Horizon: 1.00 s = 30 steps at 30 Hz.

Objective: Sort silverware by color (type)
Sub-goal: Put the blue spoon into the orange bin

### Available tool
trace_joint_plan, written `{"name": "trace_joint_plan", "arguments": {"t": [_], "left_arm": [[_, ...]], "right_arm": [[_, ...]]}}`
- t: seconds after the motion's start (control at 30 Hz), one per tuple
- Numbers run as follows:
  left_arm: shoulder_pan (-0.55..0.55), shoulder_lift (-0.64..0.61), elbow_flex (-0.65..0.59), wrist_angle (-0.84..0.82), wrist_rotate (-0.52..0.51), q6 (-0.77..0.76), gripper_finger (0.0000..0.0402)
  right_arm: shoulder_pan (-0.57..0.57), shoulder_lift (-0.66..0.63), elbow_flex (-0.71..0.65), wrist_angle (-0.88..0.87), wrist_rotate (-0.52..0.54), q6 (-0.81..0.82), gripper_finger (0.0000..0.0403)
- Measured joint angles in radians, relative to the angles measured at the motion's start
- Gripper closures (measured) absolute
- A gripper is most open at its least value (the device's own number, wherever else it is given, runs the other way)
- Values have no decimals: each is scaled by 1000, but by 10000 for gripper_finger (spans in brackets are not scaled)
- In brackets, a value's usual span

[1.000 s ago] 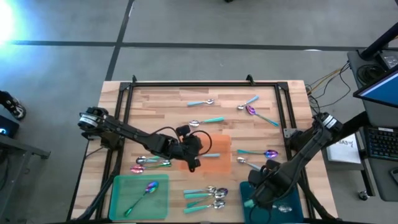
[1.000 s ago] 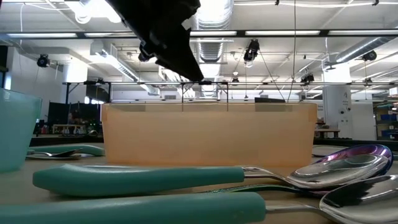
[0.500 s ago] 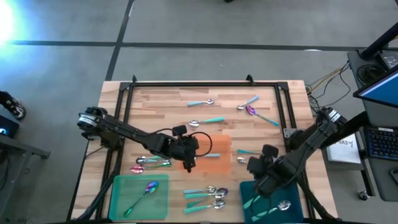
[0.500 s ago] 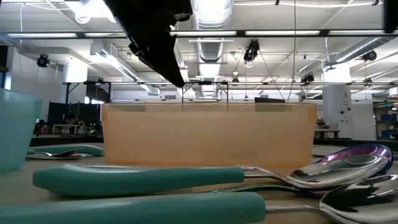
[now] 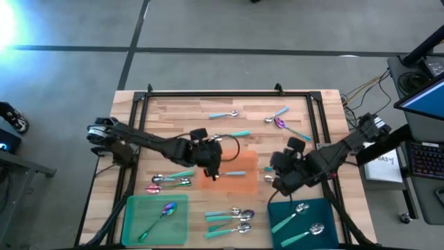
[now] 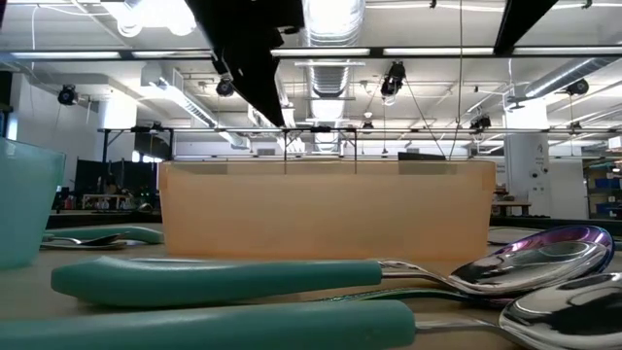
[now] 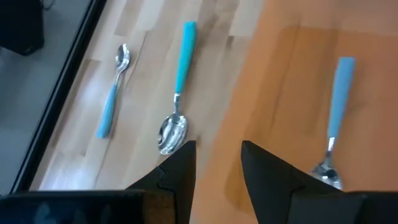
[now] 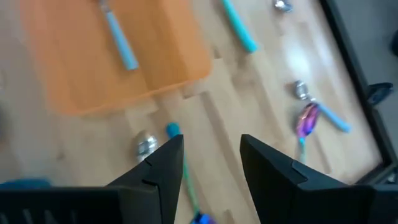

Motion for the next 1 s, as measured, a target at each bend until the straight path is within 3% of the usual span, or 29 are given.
{"name": "trace_joint_plan", "arguments": {"t": [0.43,0.6,0.67,0.8,1.0], "left_arm": [[232,-18,-2,47,216,268,290],[304,-6,-14,123,244,530,290],[342,16,-14,180,305,597,290],[434,80,-15,281,445,573,290],[544,183,-7,290,444,554,290]], "right_arm": [[-155,-103,-152,0,13,-11,255],[-196,-135,-202,2,14,-12,257],[-209,-145,-221,6,14,-12,257],[-220,-154,-268,10,17,-12,259],[-219,-159,-340,14,11,-2,257]]}}
